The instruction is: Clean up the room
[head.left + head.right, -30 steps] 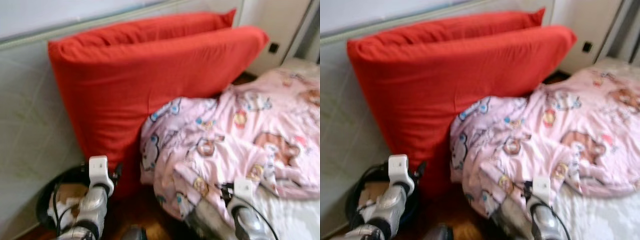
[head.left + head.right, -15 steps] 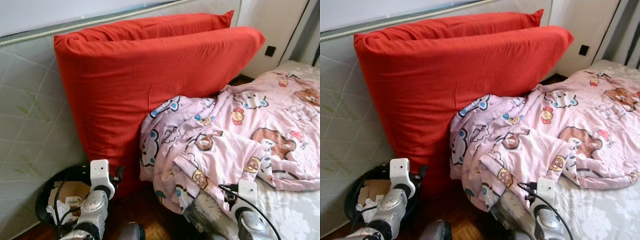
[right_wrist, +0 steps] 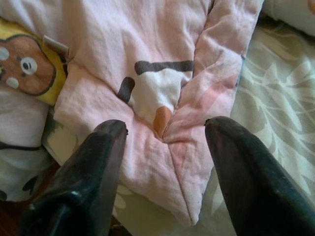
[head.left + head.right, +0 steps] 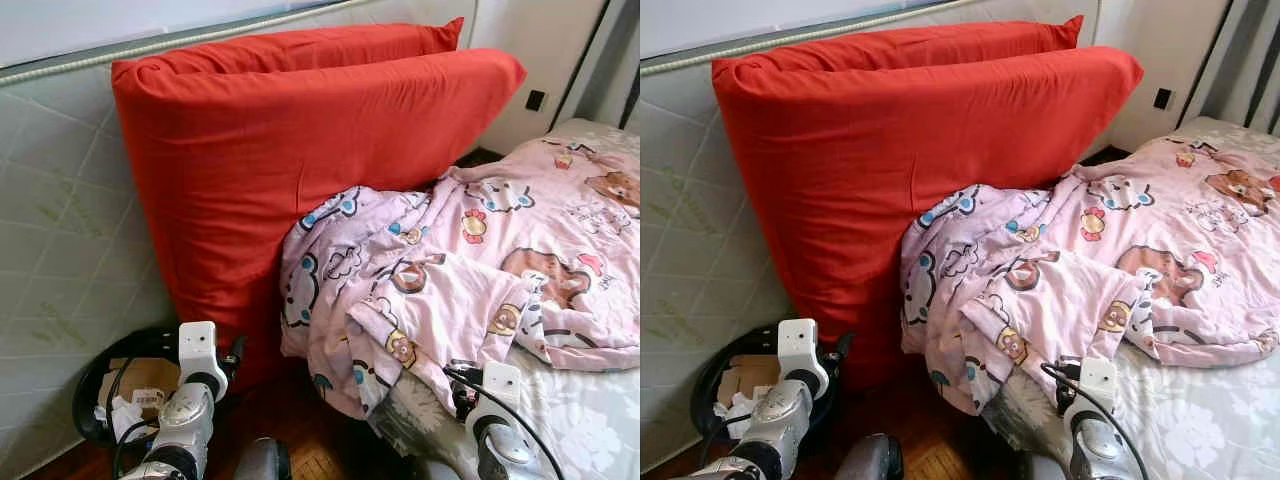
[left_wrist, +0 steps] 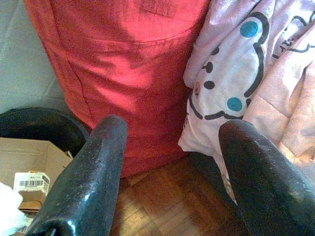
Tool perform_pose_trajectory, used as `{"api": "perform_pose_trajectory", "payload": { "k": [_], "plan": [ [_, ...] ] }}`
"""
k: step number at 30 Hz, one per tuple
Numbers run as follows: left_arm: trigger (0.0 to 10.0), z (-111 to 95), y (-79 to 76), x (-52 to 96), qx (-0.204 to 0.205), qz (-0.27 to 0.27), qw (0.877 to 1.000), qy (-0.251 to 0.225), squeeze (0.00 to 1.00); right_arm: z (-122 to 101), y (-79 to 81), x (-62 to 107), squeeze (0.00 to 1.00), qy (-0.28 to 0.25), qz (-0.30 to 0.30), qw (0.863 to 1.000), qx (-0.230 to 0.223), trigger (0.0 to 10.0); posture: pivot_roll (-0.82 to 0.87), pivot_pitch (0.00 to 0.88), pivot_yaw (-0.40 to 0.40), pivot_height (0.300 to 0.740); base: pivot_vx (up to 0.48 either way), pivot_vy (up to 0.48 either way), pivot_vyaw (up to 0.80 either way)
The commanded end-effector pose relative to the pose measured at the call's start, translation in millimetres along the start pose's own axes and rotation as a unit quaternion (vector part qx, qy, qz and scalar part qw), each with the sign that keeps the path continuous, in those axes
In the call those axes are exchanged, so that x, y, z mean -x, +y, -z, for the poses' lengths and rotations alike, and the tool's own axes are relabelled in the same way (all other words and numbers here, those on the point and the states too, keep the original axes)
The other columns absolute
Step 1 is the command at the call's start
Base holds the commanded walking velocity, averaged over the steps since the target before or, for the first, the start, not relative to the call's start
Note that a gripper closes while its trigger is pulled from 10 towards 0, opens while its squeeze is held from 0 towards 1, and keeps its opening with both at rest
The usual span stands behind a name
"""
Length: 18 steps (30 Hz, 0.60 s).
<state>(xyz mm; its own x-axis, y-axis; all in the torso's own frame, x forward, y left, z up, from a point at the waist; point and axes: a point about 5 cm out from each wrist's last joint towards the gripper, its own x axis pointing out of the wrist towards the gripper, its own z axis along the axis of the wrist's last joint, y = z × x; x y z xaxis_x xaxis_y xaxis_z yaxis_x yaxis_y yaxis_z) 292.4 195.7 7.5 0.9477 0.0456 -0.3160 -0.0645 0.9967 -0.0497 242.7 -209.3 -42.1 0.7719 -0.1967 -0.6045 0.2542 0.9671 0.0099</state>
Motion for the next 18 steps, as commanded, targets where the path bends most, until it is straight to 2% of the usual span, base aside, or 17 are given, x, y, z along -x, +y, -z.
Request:
{"api": "perform_pose_trajectory", "payload": {
  "k": [1,4,18],
  "plan": [
    [10.0,4.1,4.5,1.7,0.001,-0.002,1.0,0.014,0.0,-2.1,1.7,-1.1,0.0,0.003,0.0,1.0,-0.001,10.0,0.05,0.0,0.037,0.603,0.0,0.0,0.0],
    [10.0,3.6,6.0,1.3,-0.002,0.0,1.0,0.016,0.0,-2.3,1.8,-1.3,0.0,0.004,0.001,1.0,-0.008,10.0,0.06,0.0,0.044,0.603,0.0,0.0,0.0],
    [10.0,-3.9,5.6,-0.5,-0.016,0.014,1.0,-0.004,0.0,-22.4,10.7,-7.2,0.0,-0.011,-0.001,1.0,0.018,10.0,0.06,0.0,0.081,0.603,0.0,0.0,0.0]
  ]
}}
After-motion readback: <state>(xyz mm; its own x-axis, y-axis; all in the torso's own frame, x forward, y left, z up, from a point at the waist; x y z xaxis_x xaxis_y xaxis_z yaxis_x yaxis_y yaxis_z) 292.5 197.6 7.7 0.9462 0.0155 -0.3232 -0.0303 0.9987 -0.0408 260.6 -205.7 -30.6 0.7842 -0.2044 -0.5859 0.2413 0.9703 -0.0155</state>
